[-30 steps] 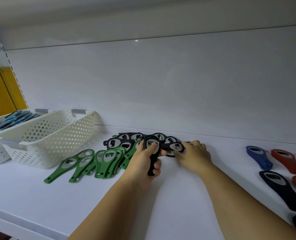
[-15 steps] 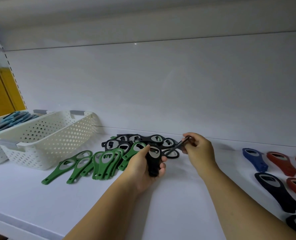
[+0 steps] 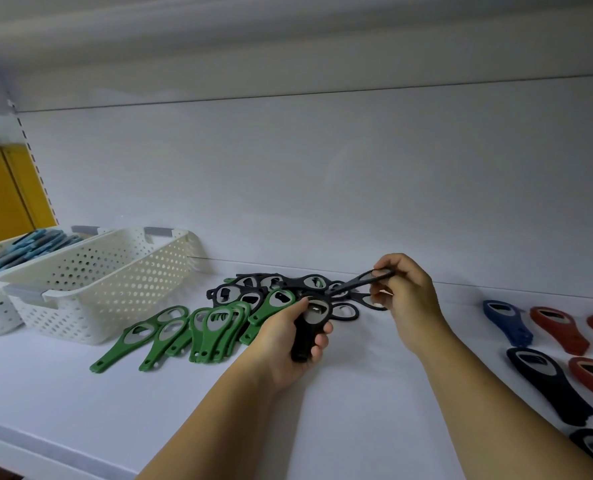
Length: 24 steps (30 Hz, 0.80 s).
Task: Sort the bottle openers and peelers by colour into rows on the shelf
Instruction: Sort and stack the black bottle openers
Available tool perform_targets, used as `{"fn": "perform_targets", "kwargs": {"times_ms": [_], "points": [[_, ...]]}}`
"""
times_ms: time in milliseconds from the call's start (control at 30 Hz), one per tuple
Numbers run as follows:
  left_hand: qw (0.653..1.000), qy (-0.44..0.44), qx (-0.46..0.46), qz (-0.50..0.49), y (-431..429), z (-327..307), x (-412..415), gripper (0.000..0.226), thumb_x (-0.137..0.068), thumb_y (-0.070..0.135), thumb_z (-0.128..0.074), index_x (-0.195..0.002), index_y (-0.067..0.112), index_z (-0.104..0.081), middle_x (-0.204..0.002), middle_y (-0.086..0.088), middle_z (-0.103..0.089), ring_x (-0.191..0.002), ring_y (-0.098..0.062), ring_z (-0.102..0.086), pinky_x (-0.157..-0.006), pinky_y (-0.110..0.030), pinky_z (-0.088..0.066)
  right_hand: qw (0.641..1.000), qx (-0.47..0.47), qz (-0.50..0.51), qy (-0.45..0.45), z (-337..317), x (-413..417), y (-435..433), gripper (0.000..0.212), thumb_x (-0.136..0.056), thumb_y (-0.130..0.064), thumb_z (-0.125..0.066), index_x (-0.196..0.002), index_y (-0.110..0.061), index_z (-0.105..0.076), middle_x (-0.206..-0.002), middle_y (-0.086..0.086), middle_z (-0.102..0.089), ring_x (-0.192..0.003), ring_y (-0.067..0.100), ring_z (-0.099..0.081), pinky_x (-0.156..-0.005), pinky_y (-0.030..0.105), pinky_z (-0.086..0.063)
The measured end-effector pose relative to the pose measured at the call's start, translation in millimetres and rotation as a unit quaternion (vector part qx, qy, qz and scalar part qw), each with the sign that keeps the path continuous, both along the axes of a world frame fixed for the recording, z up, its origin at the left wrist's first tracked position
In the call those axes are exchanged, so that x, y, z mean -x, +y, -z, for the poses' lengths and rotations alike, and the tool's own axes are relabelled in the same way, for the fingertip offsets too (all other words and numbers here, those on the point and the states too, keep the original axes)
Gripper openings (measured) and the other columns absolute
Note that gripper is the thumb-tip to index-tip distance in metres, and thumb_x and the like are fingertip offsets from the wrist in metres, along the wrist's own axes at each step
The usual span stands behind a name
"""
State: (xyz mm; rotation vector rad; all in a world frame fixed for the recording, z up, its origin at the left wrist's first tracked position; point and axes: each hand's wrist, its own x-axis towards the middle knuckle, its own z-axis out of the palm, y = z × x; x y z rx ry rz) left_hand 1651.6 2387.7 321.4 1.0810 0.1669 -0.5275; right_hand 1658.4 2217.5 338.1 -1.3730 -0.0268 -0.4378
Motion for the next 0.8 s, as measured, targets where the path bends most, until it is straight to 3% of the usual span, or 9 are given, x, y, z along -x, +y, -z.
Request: {"fn": "perform_targets", "kwargs": {"times_ms": [67, 167, 267, 400, 600, 700, 800], "points": [[1.000, -0.007, -0.011, 0.027, -1.0, -0.5, 1.7, 0.035, -0.098, 0.038, -0.041, -0.088, 0.009, -0.058, -0.063, -0.007, -0.059, -0.040, -0.012, -0.050, -0.033, -0.014, -0.036, 0.999, 0.011, -0.047, 0.003, -0.2, 0.9, 2.8, 0.034, -0.085, 0.016, -0.038, -0.073, -0.011, -0.056, -0.065, -0.001, -0.055, -0.057, 0.015, -0.050, -0.055, 0.023, -0.044], [0.995, -0.029, -0.026, 0.094, -1.8, -2.3, 7.3, 0.047, -0.095, 0.050, -0.041, -0.082, 0.013, -0.065, -0.067, -0.006, -0.064, -0.042, -0.011, -0.052, -0.032, -0.013, -0.037, 0.989, 0.117, -0.094, 0.001, 3.6, 2.0, 14.9, 0.034, -0.085, 0.014, -0.045, -0.074, -0.015, -0.060, -0.060, -0.008, -0.059, -0.059, 0.009, -0.051, -0.057, 0.020, -0.042], [0.986, -0.073, -0.026, 0.145, -0.9, -3.9, 13.4, 0.030, -0.083, 0.044, -0.054, -0.088, 0.016, -0.064, -0.074, -0.007, -0.068, -0.042, -0.008, -0.047, -0.032, -0.013, -0.033, 0.981, 0.174, -0.091, 0.005, 4.8, 4.4, 19.5, 0.036, -0.085, 0.009, -0.049, -0.077, -0.020, -0.068, -0.068, -0.010, -0.064, -0.059, 0.002, -0.053, -0.056, 0.012, -0.042], [0.983, -0.084, 0.035, 0.159, 2.2, -3.4, 14.3, 0.022, -0.079, 0.027, -0.056, -0.094, 0.011, -0.058, -0.076, -0.010, -0.067, -0.044, -0.008, -0.043, -0.033, -0.014, -0.031, 0.982, 0.166, -0.087, 0.015, 1.4, 8.3, 20.7, 0.040, -0.086, 0.012, -0.045, -0.086, -0.018, -0.072, -0.083, -0.005, -0.070, -0.063, -0.007, -0.060, -0.058, 0.008, -0.044], [0.970, -0.077, 0.104, 0.204, 7.3, -0.9, 14.0, 0.023, -0.087, 0.015, -0.050, -0.108, 0.009, -0.055, -0.086, -0.013, -0.068, -0.050, -0.012, -0.050, -0.040, -0.018, -0.041, 0.982, 0.155, -0.106, 0.031, -5.3, 11.4, 22.6, 0.042, -0.087, 0.011, -0.042, -0.081, -0.019, -0.071, -0.081, -0.005, -0.070, -0.070, 0.001, -0.064, -0.058, 0.011, -0.048], [0.974, -0.100, 0.085, 0.185, 5.3, -0.9, 12.9, 0.021, -0.085, 0.013, -0.051, -0.102, 0.012, -0.062, -0.081, -0.010, -0.067, -0.045, -0.009, -0.046, -0.038, -0.016, -0.037, 0.986, 0.140, -0.078, 0.044, -3.5, 11.0, 25.2, 0.034, -0.093, 0.000, -0.044, -0.091, -0.020, -0.071, -0.081, -0.006, -0.069, -0.066, -0.001, -0.062, -0.057, 0.012, -0.047], [0.982, -0.127, 0.083, 0.117, 1.1, 0.3, 8.6, 0.020, -0.080, 0.009, -0.053, -0.100, 0.009, -0.058, -0.075, -0.006, -0.062, -0.043, -0.008, -0.041, -0.037, -0.015, -0.033, 0.986, 0.136, -0.053, 0.085, 0.7, 4.4, 20.8, 0.026, -0.099, -0.023, -0.044, -0.092, -0.023, -0.069, -0.083, -0.004, -0.067, -0.073, 0.011, -0.059, -0.067, 0.025, -0.046]]}}
